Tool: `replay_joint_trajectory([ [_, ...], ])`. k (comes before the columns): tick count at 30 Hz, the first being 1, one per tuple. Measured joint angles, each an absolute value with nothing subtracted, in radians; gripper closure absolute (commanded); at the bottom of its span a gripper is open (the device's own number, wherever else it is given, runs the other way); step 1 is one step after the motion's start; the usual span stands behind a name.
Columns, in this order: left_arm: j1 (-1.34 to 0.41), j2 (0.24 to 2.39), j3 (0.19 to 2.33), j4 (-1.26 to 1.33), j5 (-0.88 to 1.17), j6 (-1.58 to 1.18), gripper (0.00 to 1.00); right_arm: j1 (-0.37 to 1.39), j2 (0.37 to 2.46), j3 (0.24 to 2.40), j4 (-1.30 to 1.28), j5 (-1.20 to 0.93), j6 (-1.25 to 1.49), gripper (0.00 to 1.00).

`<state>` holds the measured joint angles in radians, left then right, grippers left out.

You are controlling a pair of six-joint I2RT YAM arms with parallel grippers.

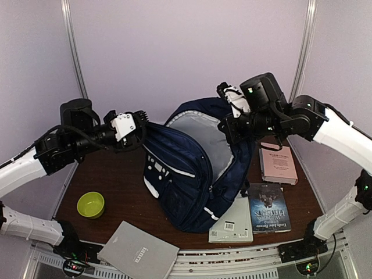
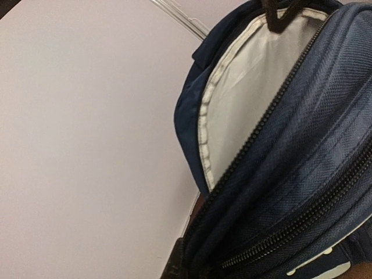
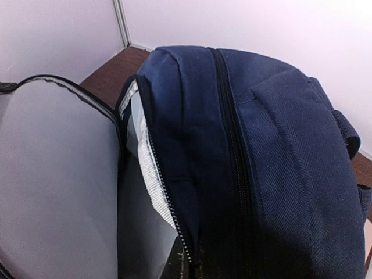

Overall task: Pack the student bag
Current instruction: Place the student bag at the center of the board.

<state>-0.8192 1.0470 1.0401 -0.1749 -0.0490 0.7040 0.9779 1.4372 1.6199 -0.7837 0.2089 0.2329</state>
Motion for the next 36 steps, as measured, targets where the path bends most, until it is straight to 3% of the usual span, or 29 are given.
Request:
replay_joint_trajectory([
  [5, -0.775, 1.149, 1.136, -0.159, -0.049, 0.698, 1.0, 0.93, 1.345, 1.373, -0.474, 0.146, 0.33, 1.0],
  [14, -0.716, 1.354, 1.443, -0.199, -0.06, 0.753, 1.0, 0.988, 1.4, 1.115, 0.139, 0.177, 0.555, 1.0],
  [19, -0.69, 1.348, 1.416, -0.193, -0.001, 0.76, 1.0, 1.053, 1.447, 1.0, 0.379, 0.218, 0.683, 0.79],
  [23, -0.675, 1.312, 1.25, -0.167, 0.078, 0.739, 1.0, 1.058, 1.507, 0.925, 0.435, 0.202, 0.762, 0.64],
  [28, -0.674, 1.262, 1.041, -0.08, 0.195, 0.691, 1.0, 1.059, 1.471, 0.768, 0.369, 0.179, 0.799, 0.47],
  [33, -0.678, 1.276, 1.042, -0.079, 0.252, 0.654, 1.0, 1.06, 1.323, 0.722, 0.219, 0.127, 0.793, 0.27],
  [36, -0.678, 1.3, 1.056, -0.078, 0.255, 0.653, 1.0, 1.047, 1.146, 0.693, 0.101, 0.119, 0.774, 0.22],
])
